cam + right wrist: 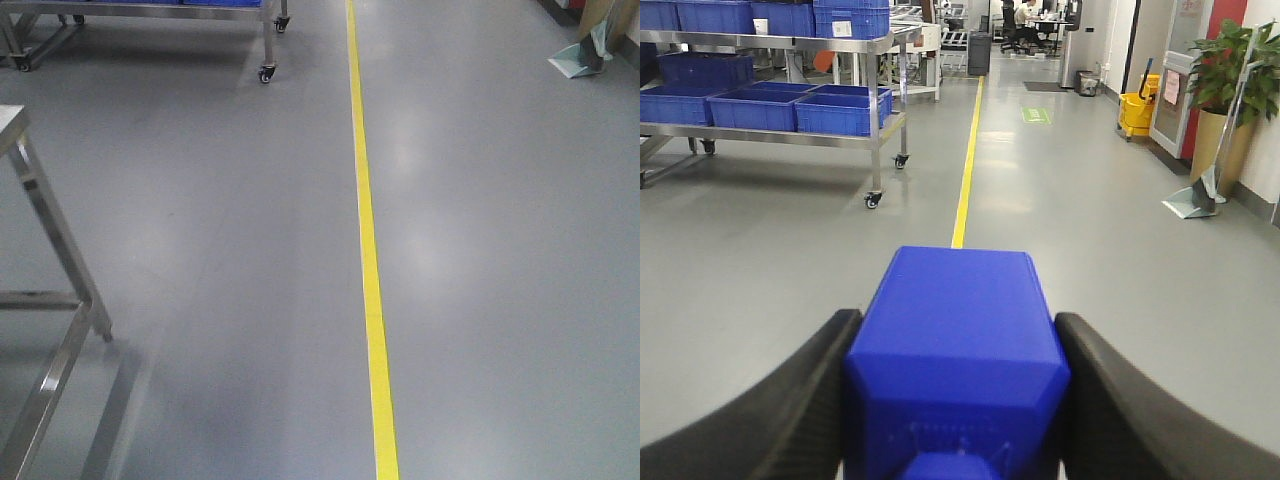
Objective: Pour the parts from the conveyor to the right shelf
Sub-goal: 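Drive along the yellow floor line carrying the block in the right gripper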
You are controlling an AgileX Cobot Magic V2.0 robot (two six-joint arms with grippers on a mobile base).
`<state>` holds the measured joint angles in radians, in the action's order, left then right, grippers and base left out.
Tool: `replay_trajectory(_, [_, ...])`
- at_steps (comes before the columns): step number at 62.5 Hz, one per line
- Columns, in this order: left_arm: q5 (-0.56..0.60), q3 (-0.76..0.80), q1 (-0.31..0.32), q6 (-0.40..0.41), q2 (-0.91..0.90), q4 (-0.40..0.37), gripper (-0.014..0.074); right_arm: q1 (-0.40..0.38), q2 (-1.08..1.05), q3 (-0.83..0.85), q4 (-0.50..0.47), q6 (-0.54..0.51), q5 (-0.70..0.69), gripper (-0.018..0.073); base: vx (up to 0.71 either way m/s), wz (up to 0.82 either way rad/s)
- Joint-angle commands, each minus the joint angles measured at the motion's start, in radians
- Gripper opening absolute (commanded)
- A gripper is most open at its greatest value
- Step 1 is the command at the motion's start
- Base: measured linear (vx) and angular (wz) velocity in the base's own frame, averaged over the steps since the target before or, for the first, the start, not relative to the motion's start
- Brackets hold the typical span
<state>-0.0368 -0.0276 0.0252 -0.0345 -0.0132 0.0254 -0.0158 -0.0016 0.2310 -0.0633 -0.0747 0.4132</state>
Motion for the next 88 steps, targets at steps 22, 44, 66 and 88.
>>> replay_trajectory(22, [0.077, -0.031, 0.0, 0.003, -0.014, -0.003, -0.0006, 0.001, 0.012, 0.026, 0.0, -0.005, -0.081, -0.0005, 0.75, -0.08])
replay_trajectory(44, [0.077, -0.031, 0.0, 0.003, -0.014, -0.003, -0.0006, 0.001, 0.012, 0.026, 0.0, -0.005, -0.081, -0.0005, 0.75, -0.08])
replay_trajectory(66, [0.077, -0.031, 0.0, 0.003, -0.014, -0.003, -0.0006, 0.001, 0.012, 0.026, 0.0, -0.005, -0.081, -0.0005, 0.76, 0.03])
replay_trajectory(88, [0.077, -0.031, 0.0, 0.003, -0.014, -0.003, -0.0006, 0.001, 0.012, 0.026, 0.0, -0.005, -0.081, -0.0005, 0.7, 0.05])
